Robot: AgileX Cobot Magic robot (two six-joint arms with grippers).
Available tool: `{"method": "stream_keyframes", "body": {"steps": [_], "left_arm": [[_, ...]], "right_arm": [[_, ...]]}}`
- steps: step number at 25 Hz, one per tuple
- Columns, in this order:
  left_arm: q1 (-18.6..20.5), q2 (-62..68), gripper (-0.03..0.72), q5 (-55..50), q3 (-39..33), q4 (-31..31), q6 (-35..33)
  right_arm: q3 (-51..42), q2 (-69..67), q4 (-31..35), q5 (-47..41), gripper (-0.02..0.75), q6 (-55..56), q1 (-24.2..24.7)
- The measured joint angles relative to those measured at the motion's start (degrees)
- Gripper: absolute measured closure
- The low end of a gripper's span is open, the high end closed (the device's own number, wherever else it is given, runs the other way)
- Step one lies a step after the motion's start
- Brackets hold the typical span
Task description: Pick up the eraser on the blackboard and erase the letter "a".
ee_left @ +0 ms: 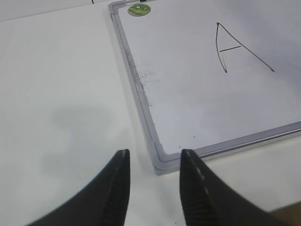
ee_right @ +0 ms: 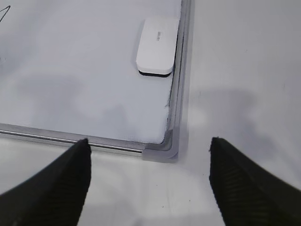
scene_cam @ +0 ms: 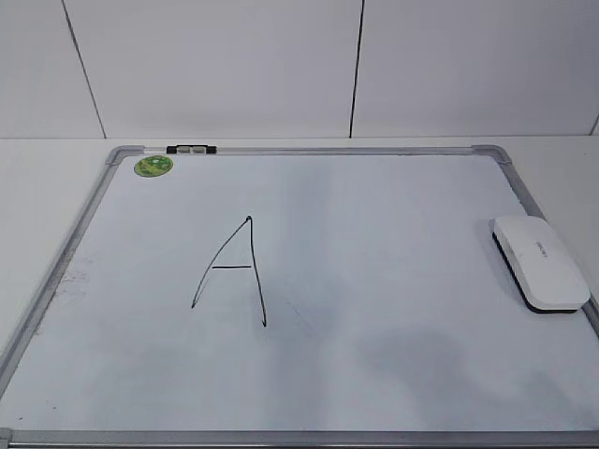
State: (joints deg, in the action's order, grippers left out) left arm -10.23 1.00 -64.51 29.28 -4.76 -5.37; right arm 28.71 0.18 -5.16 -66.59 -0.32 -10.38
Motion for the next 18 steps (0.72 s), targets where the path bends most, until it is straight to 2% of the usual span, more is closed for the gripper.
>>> {"method": "stream_keyframes", "body": {"steps": [18], "left_arm": [[0.0,0.0,0.441,0.9,0.0,0.1,0.0]], "right_arm": [[0.0,0.0,-0.1,0.2,0.144,-0.1,0.0]]}}
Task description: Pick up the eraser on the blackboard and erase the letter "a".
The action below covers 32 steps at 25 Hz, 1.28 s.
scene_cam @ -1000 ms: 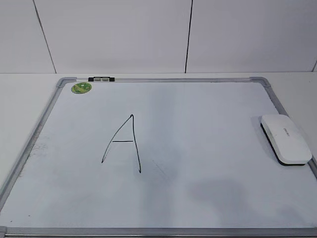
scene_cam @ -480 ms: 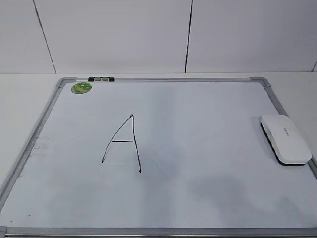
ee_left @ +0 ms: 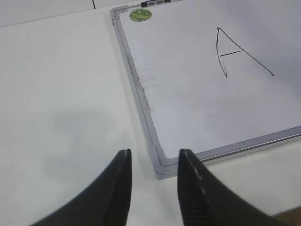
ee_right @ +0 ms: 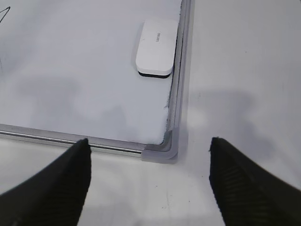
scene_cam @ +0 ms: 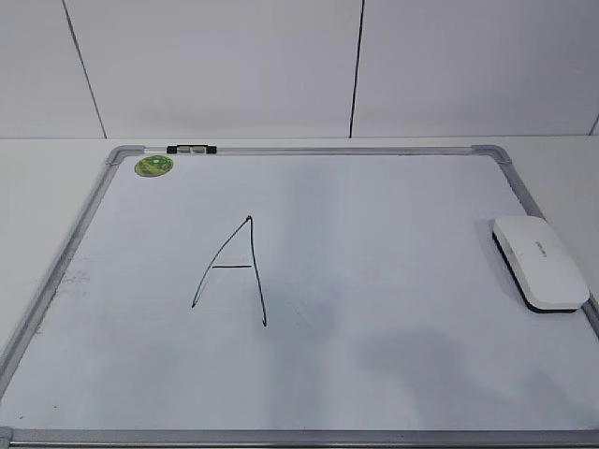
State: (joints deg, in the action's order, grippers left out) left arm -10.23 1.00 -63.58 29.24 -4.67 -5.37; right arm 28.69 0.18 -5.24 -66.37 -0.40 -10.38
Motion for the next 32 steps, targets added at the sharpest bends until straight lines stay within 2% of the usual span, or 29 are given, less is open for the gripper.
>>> {"method": "stream_keyframes", "body": {"steps": [8,14,28,32], "left_arm": [[0.0,-0.4,0.442,0.1,0.0,0.0,0.0],[0.3,-0.4,0.443,0.1,-0.1,0.0,0.0],[11.8,-0.4,0.443,0.1,-0.1,0.0,0.0],[13.3,-0.4,0.443,0.1,-0.1,0.0,0.0]], "right_arm": [[-0.1,0.7,0.0,0.1,0.144,0.0,0.1],[-0.1,0.7,-0.4,0.2,0.144,0.0,2.1],[-0.1,0.7,-0.7,0.2,0.144,0.0,9.4],[-0.1,0.7,-0.7,0.2,0.144,0.0,9.8]]}}
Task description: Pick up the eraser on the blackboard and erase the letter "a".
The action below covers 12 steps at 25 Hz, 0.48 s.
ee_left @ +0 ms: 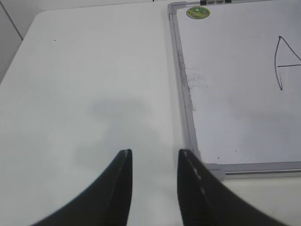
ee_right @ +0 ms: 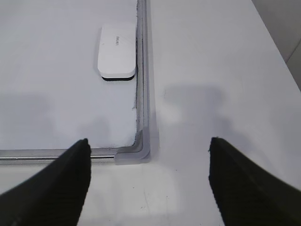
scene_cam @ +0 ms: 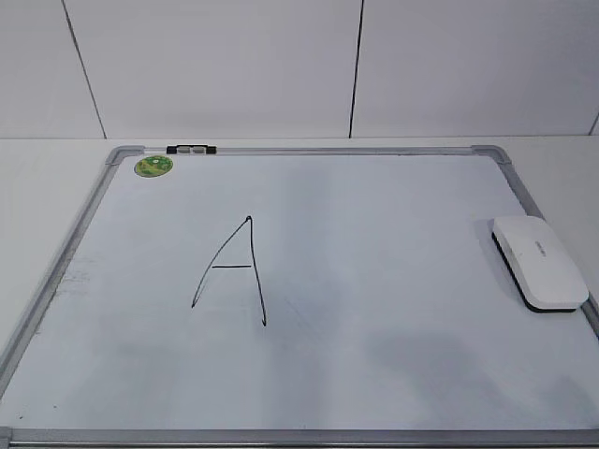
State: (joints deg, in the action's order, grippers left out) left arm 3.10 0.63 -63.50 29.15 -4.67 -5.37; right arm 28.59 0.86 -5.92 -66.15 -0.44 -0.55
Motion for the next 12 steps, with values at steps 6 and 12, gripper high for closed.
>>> {"method": "stream_keyframes", "body": {"steps": [6,12], "left_arm": [[0.1,0.0,0.443,0.0,0.0,0.0,0.0],[0.1,0.0,0.443,0.0,0.0,0.0,0.0]], "right_arm": [[0.0,0.0,0.0,0.0,0.144,0.0,0.1],[0.0,0.0,0.0,0.0,0.144,0.0,0.1]]}}
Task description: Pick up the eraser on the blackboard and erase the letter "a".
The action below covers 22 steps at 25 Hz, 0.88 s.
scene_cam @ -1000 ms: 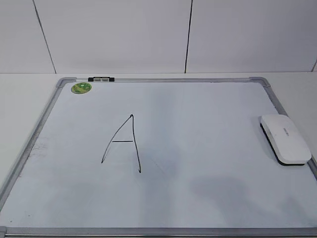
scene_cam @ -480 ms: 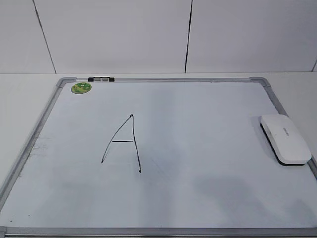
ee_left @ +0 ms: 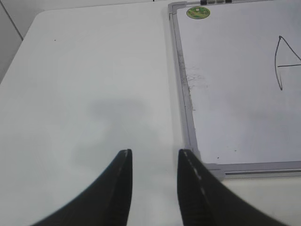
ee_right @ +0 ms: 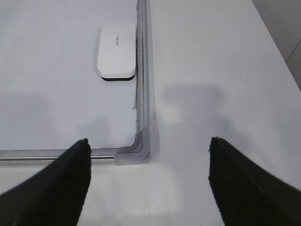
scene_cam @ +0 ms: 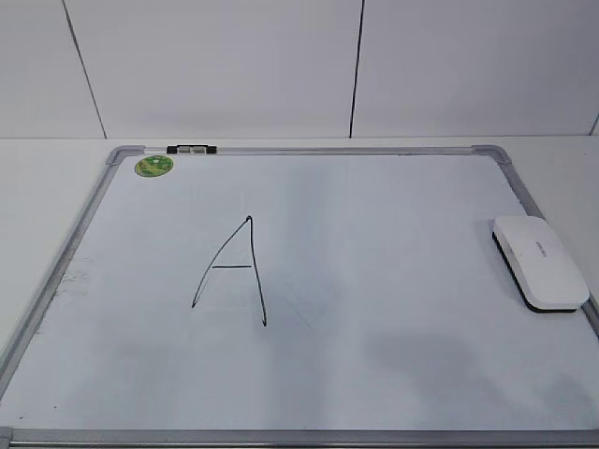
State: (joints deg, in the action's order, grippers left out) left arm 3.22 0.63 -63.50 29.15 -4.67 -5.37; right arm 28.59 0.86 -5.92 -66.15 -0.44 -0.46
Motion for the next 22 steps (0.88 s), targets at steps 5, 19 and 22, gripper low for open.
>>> {"method": "stream_keyframes", "body": {"steps": [5,19,22], "left_arm": [[0.0,0.0,0.443,0.0,0.0,0.0,0.0],[0.0,0.0,0.443,0.0,0.0,0.0,0.0],[0.0,0.0,0.443,0.0,0.0,0.0,0.0]], "right_arm": [[0.0,0.0,0.0,0.0,0.144,0.0,0.0],[0.0,0.0,0.0,0.0,0.144,0.0,0.0],[0.0,0.0,0.0,0.0,0.144,0.0,0.0]]}}
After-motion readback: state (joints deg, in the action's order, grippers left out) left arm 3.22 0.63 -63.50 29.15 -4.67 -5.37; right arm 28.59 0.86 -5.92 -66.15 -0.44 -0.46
